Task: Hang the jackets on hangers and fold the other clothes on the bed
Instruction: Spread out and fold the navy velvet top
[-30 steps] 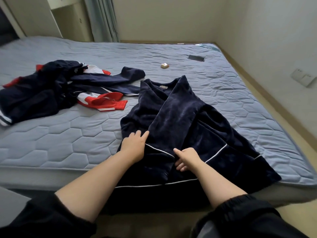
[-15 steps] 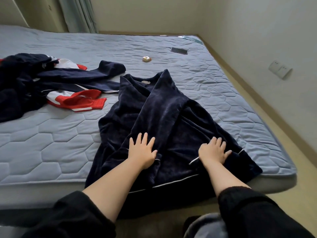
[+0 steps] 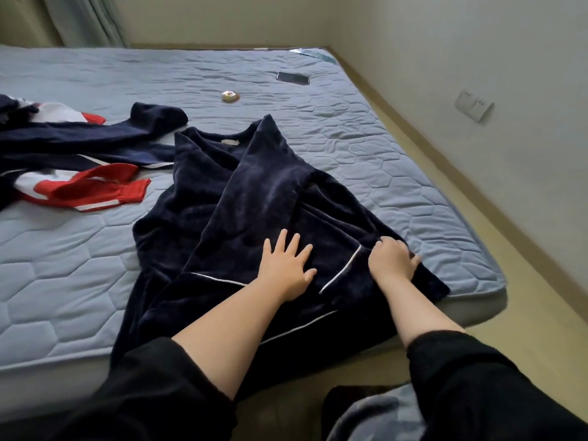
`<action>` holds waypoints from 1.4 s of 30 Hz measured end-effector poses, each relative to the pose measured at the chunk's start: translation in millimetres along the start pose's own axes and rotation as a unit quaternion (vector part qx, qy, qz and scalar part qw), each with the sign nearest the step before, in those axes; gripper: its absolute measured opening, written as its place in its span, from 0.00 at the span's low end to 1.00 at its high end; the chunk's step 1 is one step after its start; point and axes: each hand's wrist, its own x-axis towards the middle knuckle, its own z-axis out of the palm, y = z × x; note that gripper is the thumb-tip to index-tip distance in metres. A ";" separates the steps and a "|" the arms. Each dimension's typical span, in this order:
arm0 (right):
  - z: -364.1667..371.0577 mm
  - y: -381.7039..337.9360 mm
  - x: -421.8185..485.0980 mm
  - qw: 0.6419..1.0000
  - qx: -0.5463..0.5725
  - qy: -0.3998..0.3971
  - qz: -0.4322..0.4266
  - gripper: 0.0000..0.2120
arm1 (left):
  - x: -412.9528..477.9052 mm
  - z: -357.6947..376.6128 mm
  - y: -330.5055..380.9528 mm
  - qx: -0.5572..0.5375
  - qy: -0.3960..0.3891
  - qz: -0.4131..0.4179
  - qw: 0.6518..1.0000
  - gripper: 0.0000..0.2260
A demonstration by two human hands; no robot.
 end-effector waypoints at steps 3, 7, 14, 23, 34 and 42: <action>-10.1 15.1 1.0 0.998 0.041 -0.018 0.032 0.21 | 0.4 1.1 7.9 0.003 0.001 0.011 1.000 0.27; -20.6 28.5 4.3 0.996 0.070 -0.011 0.057 0.18 | 0.5 3.6 13.3 -0.011 -0.008 0.021 1.000 0.27; -21.9 36.3 8.2 0.988 0.079 -0.042 0.124 0.15 | 0.7 4.6 8.2 -0.002 -0.021 0.031 0.999 0.27; -22.5 3.8 12.6 0.998 -0.006 0.061 0.018 0.23 | -2.5 -2.3 -4.6 -0.093 0.036 0.124 0.987 0.26; 15.1 -109.0 -6.7 0.961 0.008 -0.045 -0.273 0.27 | 18.7 -17.7 -124.1 -0.044 0.103 -0.130 0.985 0.26; 12.6 -198.0 21.4 0.922 -0.061 -0.063 -0.376 0.28 | 34.7 -23.4 -178.7 -0.051 0.075 -0.211 0.973 0.27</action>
